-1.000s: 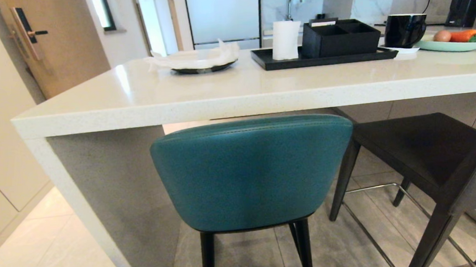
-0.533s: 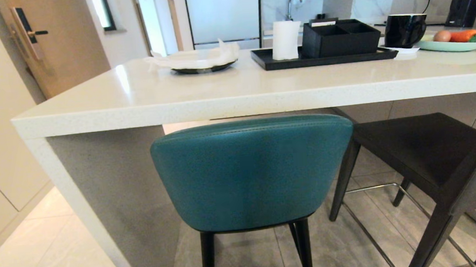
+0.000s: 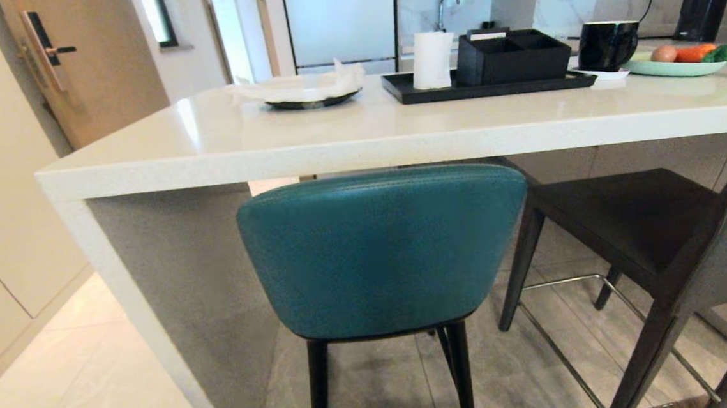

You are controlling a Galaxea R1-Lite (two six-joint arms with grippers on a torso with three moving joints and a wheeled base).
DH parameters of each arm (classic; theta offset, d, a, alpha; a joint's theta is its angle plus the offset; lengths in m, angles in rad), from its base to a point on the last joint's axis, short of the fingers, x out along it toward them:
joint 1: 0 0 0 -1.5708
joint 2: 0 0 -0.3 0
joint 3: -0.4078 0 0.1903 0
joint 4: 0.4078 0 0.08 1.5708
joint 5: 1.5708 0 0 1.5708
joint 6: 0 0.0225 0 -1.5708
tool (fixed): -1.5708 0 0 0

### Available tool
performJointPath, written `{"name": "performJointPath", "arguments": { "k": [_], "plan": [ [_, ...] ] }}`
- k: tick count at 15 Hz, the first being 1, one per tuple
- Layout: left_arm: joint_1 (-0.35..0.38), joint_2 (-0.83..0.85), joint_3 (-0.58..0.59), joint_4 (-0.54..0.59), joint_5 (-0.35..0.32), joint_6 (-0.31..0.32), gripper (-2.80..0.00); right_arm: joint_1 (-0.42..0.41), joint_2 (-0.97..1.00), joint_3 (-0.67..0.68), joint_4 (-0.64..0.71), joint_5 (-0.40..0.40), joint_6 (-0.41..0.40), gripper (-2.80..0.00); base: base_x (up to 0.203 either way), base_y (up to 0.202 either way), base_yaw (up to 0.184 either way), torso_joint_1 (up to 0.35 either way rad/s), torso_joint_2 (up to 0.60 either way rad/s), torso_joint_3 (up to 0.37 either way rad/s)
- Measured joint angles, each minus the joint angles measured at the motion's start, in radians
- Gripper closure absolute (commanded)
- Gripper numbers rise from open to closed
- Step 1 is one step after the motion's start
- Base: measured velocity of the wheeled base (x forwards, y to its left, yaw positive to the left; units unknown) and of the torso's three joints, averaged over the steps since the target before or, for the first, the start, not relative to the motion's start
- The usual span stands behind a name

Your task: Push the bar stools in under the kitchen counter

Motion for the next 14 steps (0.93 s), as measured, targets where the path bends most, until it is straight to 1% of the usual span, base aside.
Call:
{"name": "performJointPath", "arguments": {
  "k": [10,11,14],
  "plan": [
    [0.001,0.0,0.0,-0.001,-0.001,-0.002,0.0,0.0,0.0,0.0,0.0,0.0,0.001,0.0,-0.197,0.0,-0.002,0.003,0.0,0.001],
    [0.001,0.0,0.0,-0.002,-0.001,-0.002,0.0,0.0,0.0,0.0,0.0,0.0,0.001,0.0,-0.104,0.0,-0.001,-0.005,0.0,0.004],
    [0.002,0.0,0.0,-0.002,-0.002,-0.002,0.0,0.0,0.0,0.0,0.0,0.0,0.002,0.0,0.0,0.0,0.0,0.0,0.0,0.0]
  ]
}}
